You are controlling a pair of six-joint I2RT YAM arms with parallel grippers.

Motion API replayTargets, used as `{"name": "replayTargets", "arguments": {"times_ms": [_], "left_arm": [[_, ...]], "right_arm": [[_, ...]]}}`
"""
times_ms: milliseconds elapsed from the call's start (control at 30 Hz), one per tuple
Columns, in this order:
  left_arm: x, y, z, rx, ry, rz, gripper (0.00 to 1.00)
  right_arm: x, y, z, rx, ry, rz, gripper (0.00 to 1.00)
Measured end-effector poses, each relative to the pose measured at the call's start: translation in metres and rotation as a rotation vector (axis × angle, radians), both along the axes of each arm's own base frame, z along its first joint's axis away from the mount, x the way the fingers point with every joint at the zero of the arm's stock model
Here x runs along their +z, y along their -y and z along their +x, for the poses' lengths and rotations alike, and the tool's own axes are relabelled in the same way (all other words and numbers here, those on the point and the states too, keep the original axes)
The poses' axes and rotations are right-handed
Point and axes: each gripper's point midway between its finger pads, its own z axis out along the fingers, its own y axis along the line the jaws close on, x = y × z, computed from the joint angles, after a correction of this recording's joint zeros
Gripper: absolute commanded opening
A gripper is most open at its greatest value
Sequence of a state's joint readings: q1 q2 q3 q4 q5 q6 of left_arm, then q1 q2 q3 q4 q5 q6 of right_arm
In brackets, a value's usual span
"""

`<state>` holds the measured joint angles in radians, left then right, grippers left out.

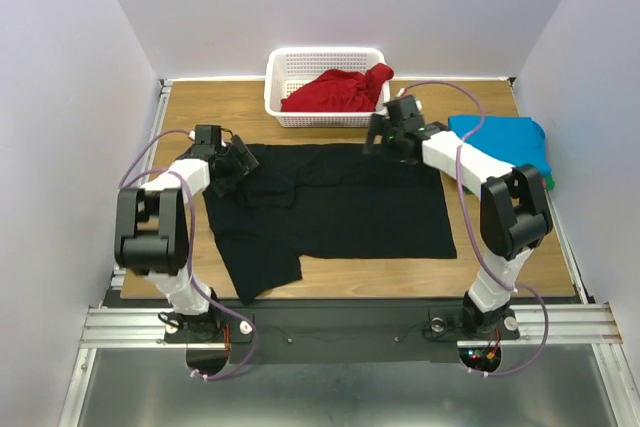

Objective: Fold and stack the t-shirts
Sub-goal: Fold the tshirt

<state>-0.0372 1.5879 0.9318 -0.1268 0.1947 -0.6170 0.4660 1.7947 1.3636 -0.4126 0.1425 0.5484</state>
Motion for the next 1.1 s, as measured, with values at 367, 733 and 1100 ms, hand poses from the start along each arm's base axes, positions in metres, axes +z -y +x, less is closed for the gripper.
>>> {"name": "replayTargets", "arguments": {"times_ms": [367, 733, 1100], "left_arm": [[-0.016, 0.002, 0.064, -0.032, 0.038, 0.016, 0.98], [-0.014, 0.002, 0.105, -0.044, 0.080, 0.018, 0.98], [0.009, -0.010, 0.087, -0.017, 0.050, 0.072, 0.98]], "right_arm": [[-0.078, 0.142, 0.045, -0.225, -0.125, -0.178, 1.00], [-0.073, 0.154, 0.099, -0.241, -0.043, -0.156, 1.00], [-0.046, 0.146, 0.087, -0.135, -0.020, -0.106, 1.00]]}}
